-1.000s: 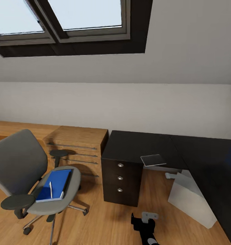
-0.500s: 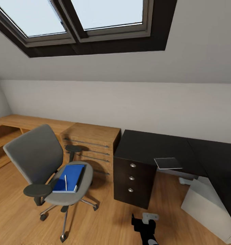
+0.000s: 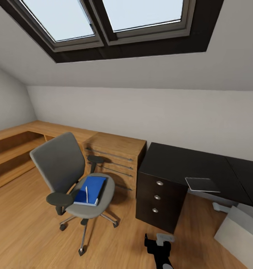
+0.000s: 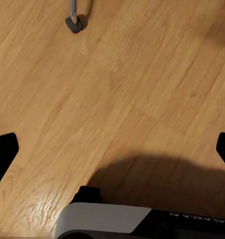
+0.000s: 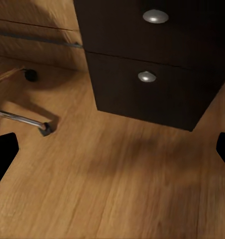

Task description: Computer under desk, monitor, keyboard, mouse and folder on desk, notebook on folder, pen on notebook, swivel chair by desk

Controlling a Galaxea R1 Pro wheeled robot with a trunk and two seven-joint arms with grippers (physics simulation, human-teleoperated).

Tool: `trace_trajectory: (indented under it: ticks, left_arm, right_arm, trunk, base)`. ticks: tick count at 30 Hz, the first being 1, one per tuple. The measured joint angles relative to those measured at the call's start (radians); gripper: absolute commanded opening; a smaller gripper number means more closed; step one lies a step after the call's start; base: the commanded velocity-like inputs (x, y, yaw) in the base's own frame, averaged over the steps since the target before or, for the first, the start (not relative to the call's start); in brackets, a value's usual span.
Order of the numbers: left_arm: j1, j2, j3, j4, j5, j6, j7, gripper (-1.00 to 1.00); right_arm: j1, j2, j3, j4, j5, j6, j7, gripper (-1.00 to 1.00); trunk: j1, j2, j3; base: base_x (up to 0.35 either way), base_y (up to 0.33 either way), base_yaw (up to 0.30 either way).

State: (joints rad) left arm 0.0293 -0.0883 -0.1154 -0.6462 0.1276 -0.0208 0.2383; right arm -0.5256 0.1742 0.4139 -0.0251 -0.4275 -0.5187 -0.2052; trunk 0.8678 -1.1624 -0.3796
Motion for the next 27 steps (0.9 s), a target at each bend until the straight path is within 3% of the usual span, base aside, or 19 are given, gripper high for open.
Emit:
trace_trajectory:
  ticks: [21,22,25,27]
  left_arm:
    - [0.0,0.007,0.012,-0.003,0.003,0.0,0.004,1.0]
    - [0.0,0.009,0.058,-0.007,0.005,-0.003,0.004,1.0]
    - [0.0,0.011,0.086,-0.009,0.007,-0.007,0.006,1.0]
    - [0.0,0.012,0.152,-0.019,0.01,-0.016,0.007,1.0]
  right_arm:
    - [0.0,0.0,0.001,0.005,-0.002,-0.013,0.0,1.0]
    - [0.0,0.0,0.0,0.005,-0.002,-0.013,0.0,1.0]
    - [0.0,0.0,0.0,0.005,-0.001,-0.013,0.0,1.0]
    - [0.0,0.0,-0.001,0.005,-0.001,-0.013,0.0,1.0]
  trunk:
    - [0.0,0.0,-0.008]
    - [0.0,0.0,-0.008]
    - [0.0,0.0,-0.008]
    - [0.0,0.0,-0.008]
  base:
    - [0.0,0.0,0.224]
    - [0.0,0.0,0.276]
    - [0.0,0.0,0.277]
    - [0.0,0.0,0.278]
